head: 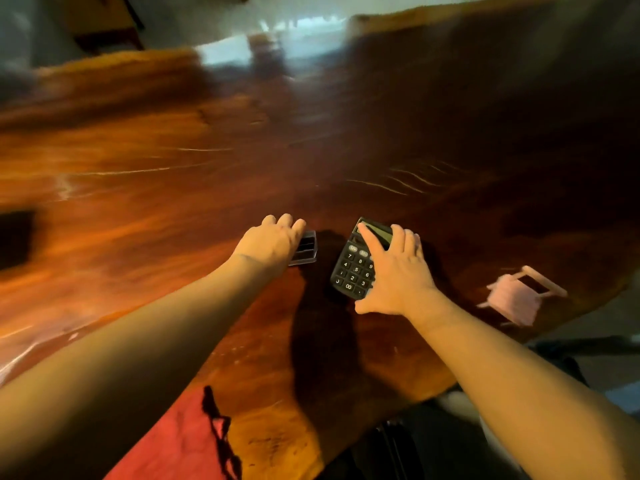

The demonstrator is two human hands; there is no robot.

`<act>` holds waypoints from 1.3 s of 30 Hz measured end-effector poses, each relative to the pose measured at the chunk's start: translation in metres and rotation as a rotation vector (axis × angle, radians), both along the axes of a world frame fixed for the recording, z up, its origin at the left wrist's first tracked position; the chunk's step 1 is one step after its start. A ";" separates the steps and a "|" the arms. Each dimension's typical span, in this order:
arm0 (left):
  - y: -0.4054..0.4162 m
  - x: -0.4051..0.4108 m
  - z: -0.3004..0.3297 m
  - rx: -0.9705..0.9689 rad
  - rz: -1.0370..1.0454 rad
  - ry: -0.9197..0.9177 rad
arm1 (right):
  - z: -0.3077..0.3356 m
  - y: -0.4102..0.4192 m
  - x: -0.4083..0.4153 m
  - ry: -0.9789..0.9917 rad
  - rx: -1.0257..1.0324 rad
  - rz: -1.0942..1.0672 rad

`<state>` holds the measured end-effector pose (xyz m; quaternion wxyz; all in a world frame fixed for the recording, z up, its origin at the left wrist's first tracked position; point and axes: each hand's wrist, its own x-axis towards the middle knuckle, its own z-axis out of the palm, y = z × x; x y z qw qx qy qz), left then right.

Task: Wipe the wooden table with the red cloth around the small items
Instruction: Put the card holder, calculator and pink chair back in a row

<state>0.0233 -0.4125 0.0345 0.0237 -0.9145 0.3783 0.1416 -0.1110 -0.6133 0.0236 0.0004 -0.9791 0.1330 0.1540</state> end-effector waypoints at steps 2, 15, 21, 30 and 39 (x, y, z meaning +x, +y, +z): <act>0.039 0.005 0.005 0.001 0.063 -0.006 | 0.004 0.031 0.017 0.003 0.017 0.061; 0.313 0.002 0.023 0.101 0.413 -0.020 | 0.008 0.269 0.095 0.001 0.052 0.492; 0.398 -0.010 0.019 0.088 0.467 -0.032 | 0.002 0.357 0.105 0.008 0.014 0.655; 0.432 -0.015 -0.006 -0.014 0.457 0.039 | -0.014 0.402 0.114 0.036 -0.057 0.757; 0.422 -0.016 -0.019 -0.015 0.427 0.031 | -0.018 0.383 0.124 0.099 -0.002 0.779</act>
